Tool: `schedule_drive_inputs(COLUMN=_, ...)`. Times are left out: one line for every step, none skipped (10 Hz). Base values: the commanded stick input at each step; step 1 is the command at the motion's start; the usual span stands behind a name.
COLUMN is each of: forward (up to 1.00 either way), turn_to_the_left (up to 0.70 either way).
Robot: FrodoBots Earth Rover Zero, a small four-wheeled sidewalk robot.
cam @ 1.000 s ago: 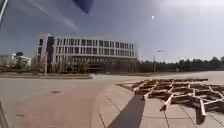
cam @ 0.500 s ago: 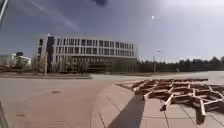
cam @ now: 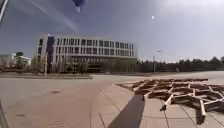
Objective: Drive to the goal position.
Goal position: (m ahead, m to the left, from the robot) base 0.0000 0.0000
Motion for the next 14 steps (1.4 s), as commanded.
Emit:
schedule_drive_inputs(forward=0.05, turn_to_the_left=0.0)
schedule_drive_inputs(forward=0.05, turn_to_the_left=0.0)
schedule_drive_inputs(forward=0.05, turn_to_the_left=0.0)
schedule_drive_inputs(forward=0.05, turn_to_the_left=0.0)
schedule_drive_inputs(forward=0.05, turn_to_the_left=0.0)
schedule_drive_inputs(forward=0.05, turn_to_the_left=0.0)
schedule_drive_inputs(forward=0.05, turn_to_the_left=0.0)
schedule_drive_inputs(forward=0.05, turn_to_the_left=0.0)
schedule_drive_inputs(forward=0.05, turn_to_the_left=0.0)
schedule_drive_inputs(forward=0.05, turn_to_the_left=0.0)
schedule_drive_inputs(forward=0.05, turn_to_the_left=0.0)
schedule_drive_inputs(forward=0.05, turn_to_the_left=0.0)
schedule_drive_inputs(forward=0.05, turn_to_the_left=0.0)
schedule_drive_inputs(forward=0.05, turn_to_the_left=0.0)
